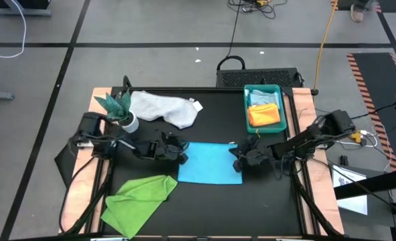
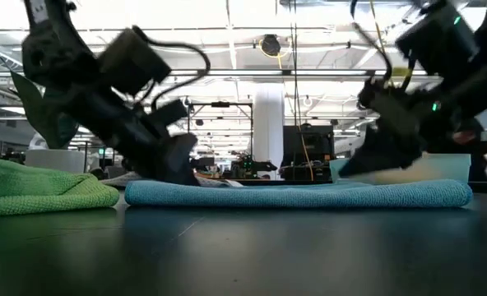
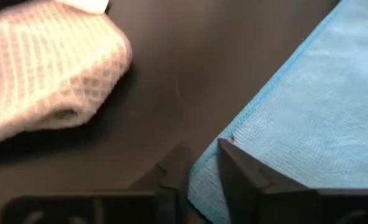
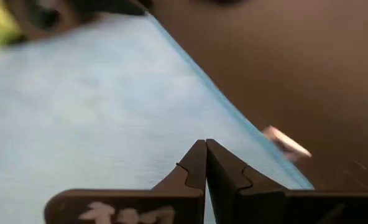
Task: Fold microfiber towels
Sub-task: Fold the blue microfiber cloth
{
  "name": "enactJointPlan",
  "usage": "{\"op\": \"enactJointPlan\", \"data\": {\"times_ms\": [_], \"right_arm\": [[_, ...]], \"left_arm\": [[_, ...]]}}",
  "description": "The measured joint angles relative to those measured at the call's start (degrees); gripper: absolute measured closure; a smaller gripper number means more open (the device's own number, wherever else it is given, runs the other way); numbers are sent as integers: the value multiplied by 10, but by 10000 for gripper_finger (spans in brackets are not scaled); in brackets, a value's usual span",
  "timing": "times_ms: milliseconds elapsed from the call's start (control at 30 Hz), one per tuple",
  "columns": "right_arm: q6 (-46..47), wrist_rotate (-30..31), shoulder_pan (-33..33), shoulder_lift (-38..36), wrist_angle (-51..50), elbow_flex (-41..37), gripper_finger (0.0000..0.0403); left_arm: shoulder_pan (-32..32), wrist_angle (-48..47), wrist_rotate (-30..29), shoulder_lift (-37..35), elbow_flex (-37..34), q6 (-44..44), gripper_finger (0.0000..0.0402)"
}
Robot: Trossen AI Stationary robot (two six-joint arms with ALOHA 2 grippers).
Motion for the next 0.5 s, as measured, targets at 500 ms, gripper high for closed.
{"op": "enactJointPlan", "data": {"times_ms": [500], "right_arm": [[7, 47, -2, 2, -44, 0, 403]], "left_arm": [[-16, 24, 88, -44, -1, 13, 395]]}}
